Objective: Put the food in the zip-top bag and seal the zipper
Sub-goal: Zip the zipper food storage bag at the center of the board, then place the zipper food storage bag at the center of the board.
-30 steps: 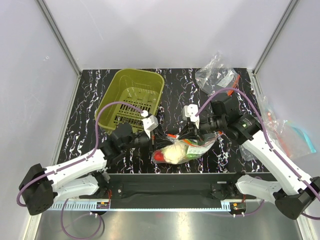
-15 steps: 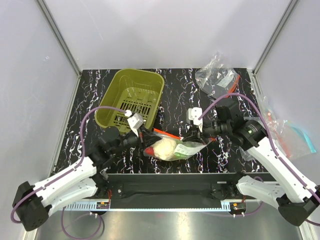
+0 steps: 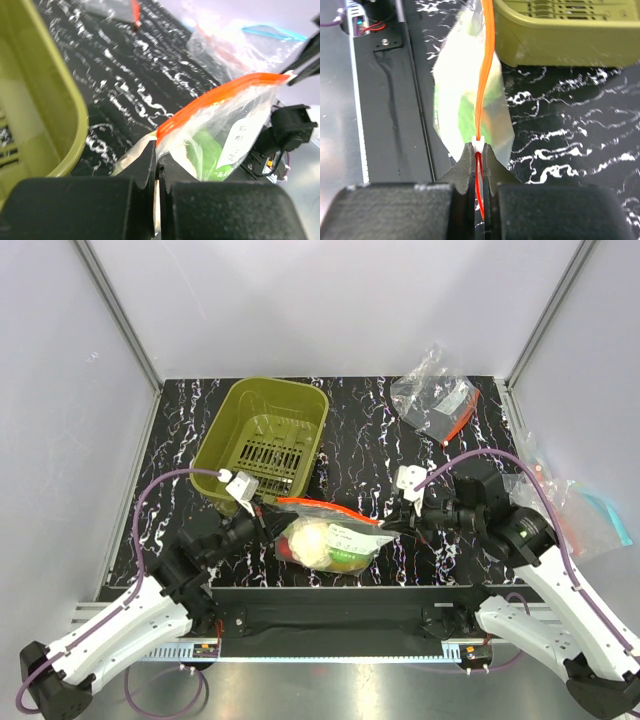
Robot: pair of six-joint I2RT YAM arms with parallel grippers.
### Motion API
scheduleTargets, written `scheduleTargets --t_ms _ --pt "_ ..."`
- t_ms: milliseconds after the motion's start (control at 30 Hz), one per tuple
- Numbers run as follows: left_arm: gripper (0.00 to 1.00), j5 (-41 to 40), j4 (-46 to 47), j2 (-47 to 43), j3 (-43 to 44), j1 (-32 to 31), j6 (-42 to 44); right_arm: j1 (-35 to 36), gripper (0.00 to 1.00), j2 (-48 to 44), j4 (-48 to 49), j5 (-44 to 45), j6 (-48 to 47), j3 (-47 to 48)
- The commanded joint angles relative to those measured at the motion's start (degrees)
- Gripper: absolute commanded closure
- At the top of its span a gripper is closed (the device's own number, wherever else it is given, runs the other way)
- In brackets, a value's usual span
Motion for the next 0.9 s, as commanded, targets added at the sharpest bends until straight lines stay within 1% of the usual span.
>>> scheduleTargets --t_ms 0,100,233,367,467,500,533,567,633,667,700,733,767,833,867 --pt "1.00 -9.13 -5.71 -1.95 -0.23 1.14 -2.46 -1.08 1.00 -2.64 -1.45 5.44 2.38 -0.91" --pt "1.00 -13.00 -6.77 -5.10 -1.37 1.14 -3.78 -2.57 1.00 -3.08 -1.80 7.47 1.68 -2.14" --pt "1.00 -16.35 -8.96 -7.75 -2.34 1.14 -5.45 -5.20 1.00 -2.39 -2.06 6.94 1.06 -2.67" --pt "1.00 -16.62 -10.64 -7.85 -2.17 1.06 -5.89 -7.40 1.00 -1.59 -0.84 7.82 0.36 -2.58" --pt "1.00 -13.82 -6.78 -5.92 -2.26 1.06 -4.05 -8.11 1.00 -0.19 2.67 7.56 1.32 -2.14" --pt "1.00 -11.19 -4.60 -3.82 -1.91 1.06 -2.39 -8.11 1.00 1.90 5.03 7.12 1.85 -1.44" --pt "1.00 -10.21 -3.97 -2.32 -1.90 1.06 -1.85 -8.11 1.00 3.23 6.10 7.12 1.85 -1.44" --pt "1.00 -9.68 -3.61 -1.09 -0.86 1.06 -1.33 -8.11 1.00 6.55 7.33 7.03 2.29 0.30" --pt "0.99 -9.59 -2.12 1.11 0.11 1.06 -0.01 -8.20 1.00 10.26 10.67 7.46 2.73 2.42" --pt "0.99 -9.59 -1.59 2.43 0.55 1.14 0.43 -8.20 1.00 14.10 12.07 7.64 3.43 4.52" --pt "0.98 -9.59 -1.33 3.05 1.17 1.06 0.87 -8.29 1.00 16.06 14.52 7.64 3.43 5.67" --pt "0.97 -9.59 0.59 3.49 1.35 1.06 1.14 -8.37 1.00 17.99 15.94 7.47 3.52 6.81" --pt "0.96 -9.76 0.96 3.84 1.52 1.06 1.31 -8.37 1.00 22.10 17.26 7.47 4.22 9.26" --pt "0.95 -10.55 1.23 4.81 2.23 1.14 1.58 -8.55 1.00 26.51 19.73 7.29 4.84 12.34" --pt "0.94 -10.99 1.05 5.07 2.32 1.06 1.67 -8.64 1.00 30.71 19.91 7.12 5.27 16.02"
